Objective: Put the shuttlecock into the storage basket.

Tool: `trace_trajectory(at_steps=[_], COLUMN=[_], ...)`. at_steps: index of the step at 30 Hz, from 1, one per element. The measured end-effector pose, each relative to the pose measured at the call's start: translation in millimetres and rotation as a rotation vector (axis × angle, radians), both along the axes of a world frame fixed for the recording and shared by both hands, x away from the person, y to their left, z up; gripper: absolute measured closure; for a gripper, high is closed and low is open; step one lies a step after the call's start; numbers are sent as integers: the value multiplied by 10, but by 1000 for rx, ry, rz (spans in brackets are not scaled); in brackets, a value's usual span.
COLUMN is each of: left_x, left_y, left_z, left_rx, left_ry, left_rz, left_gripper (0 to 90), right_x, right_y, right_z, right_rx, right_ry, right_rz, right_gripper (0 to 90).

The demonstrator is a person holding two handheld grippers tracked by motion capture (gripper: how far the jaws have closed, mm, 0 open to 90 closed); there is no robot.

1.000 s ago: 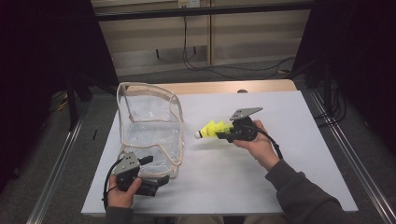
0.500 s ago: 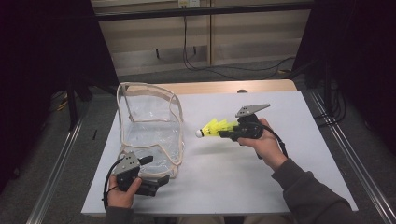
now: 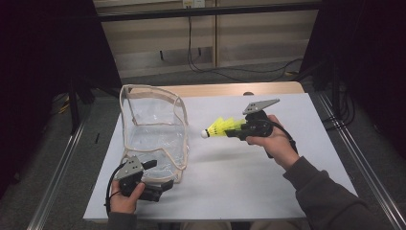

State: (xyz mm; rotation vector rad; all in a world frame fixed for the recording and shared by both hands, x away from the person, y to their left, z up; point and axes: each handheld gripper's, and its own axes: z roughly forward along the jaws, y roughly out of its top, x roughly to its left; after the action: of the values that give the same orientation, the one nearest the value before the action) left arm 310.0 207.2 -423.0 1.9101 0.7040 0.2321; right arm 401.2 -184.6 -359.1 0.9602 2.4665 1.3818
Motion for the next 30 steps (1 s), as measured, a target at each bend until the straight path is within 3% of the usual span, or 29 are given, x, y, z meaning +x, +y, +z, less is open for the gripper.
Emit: trace_trajectory(at_steps=[13,30], left_x=[0,5], left_y=[-2,2], left_z=[-6,-5], left_rx=[-5,-9], left_ry=[-1,3], left_rz=[6,1], left_gripper=[20,20], right_x=[-8,54], right_y=[4,62], right_z=[172,587], right_rx=[6,7], right_ry=[4,-33], right_rz=[24,40], right_gripper=[801,801])
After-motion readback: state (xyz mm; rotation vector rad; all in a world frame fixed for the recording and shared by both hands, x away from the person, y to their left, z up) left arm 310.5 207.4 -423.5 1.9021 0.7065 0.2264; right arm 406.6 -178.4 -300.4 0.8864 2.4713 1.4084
